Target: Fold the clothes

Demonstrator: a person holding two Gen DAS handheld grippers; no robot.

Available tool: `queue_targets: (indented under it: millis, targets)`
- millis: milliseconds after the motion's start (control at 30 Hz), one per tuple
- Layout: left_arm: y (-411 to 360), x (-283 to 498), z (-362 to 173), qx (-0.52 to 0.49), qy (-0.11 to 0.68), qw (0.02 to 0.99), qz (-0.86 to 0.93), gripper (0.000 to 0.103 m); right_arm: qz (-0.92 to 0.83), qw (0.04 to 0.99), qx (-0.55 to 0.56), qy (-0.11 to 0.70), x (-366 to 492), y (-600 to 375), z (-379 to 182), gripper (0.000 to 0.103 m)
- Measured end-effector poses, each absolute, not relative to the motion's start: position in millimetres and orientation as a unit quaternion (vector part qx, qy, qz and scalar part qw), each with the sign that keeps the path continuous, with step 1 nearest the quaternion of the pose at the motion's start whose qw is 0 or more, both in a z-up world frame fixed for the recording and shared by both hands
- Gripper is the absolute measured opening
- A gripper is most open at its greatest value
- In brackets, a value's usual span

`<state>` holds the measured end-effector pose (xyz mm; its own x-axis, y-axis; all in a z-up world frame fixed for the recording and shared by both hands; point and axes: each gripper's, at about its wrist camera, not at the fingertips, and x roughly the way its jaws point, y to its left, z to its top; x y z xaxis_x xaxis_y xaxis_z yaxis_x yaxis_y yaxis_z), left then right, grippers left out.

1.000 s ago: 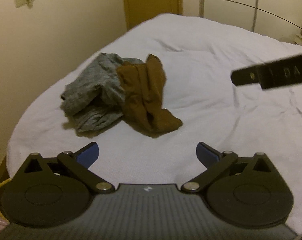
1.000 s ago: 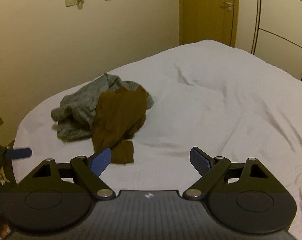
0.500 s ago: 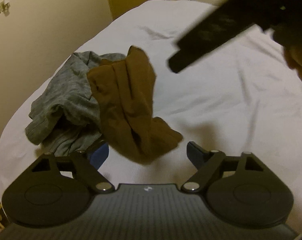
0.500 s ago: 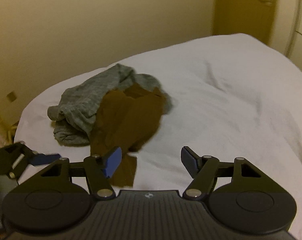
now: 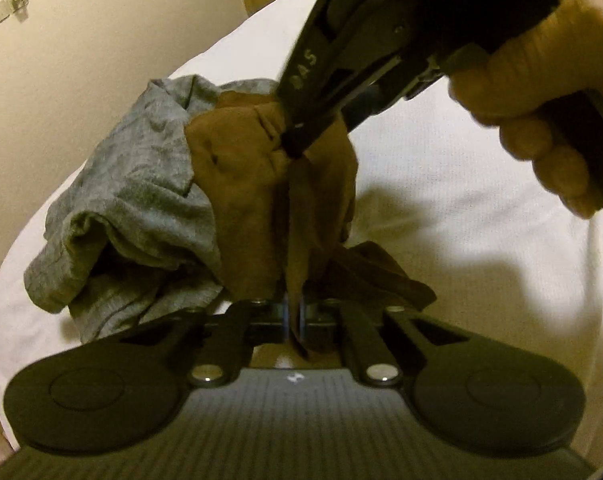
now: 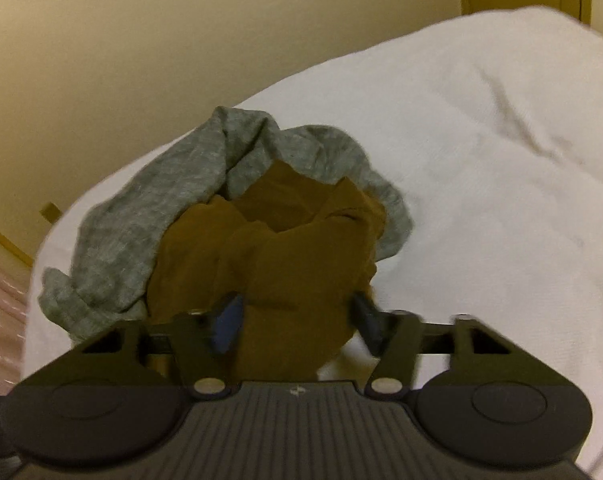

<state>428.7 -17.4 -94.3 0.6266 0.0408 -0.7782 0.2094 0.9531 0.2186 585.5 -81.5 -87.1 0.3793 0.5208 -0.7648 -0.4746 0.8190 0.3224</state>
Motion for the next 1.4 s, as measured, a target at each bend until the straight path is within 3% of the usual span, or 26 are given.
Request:
queue_targets:
  millis: [33,100,333,567,733,900,933,1000,1200,1267,1333,1400]
  targets:
    - [-17.7,427.5,-91.5,0.15,0.426,0.891,-0.049,0.002,0.3,0.83,0.03,0.469,584.5,-82.7,-85.8,0.009]
    - [-19.6,421.4,-78.7,0.155,0.415,0.895,-0.058,0.002,0.302,0.835,0.038,0.458,579.5,-89.8,-75.6,0.002]
    - [-41.6,382.2,-9.3,0.155,0.369,0.907,-0.131,0.002,0.289,0.867,0.044,0.403,521.1,-142.2,8.1,0.001]
    - [-89.5,297.6,60.2,0.156,0.328,0.893,-0.267,0.002,0.182,0.899,0.074,0.392,406.4,-231.7,79.2,0.001]
    - [-131.8,237.2,59.5,0.175,0.341,0.847,-0.368,0.002,0.071,0.91,0.083,0.401,290.6,-293.9,102.8,0.002]
    - [-167.4,187.4,42.9,0.196,0.367,0.79,-0.451,0.009,-0.068,0.882,0.084,0.459,173.6,-352.8,82.5,0.002]
    - [-174.5,177.4,39.6,0.2,0.372,0.777,-0.467,0.01,-0.096,0.869,0.091,0.477,154.5,-364.8,75.4,0.004]
    - [-188.8,157.5,33.0,0.208,0.382,0.751,-0.498,0.023,-0.142,0.847,0.106,0.501,122.8,-384.7,63.8,0.005]
    - [-218.6,143.5,10.3,0.207,0.425,0.723,-0.503,0.032,-0.175,0.842,0.14,0.491,81.2,-411.5,60.9,0.014]
    - [-223.7,157.8,1.9,0.202,0.438,0.739,-0.47,0.033,-0.143,0.85,0.137,0.489,91.5,-419.4,56.2,0.025]
    - [-229.7,175.5,-9.4,0.201,0.446,0.756,-0.435,0.033,-0.101,0.857,0.129,0.488,109.1,-423.8,48.1,0.046]
    - [-238.9,197.3,-21.6,0.204,0.446,0.775,-0.399,0.038,-0.055,0.865,0.116,0.486,133.1,-427.7,29.8,0.048]
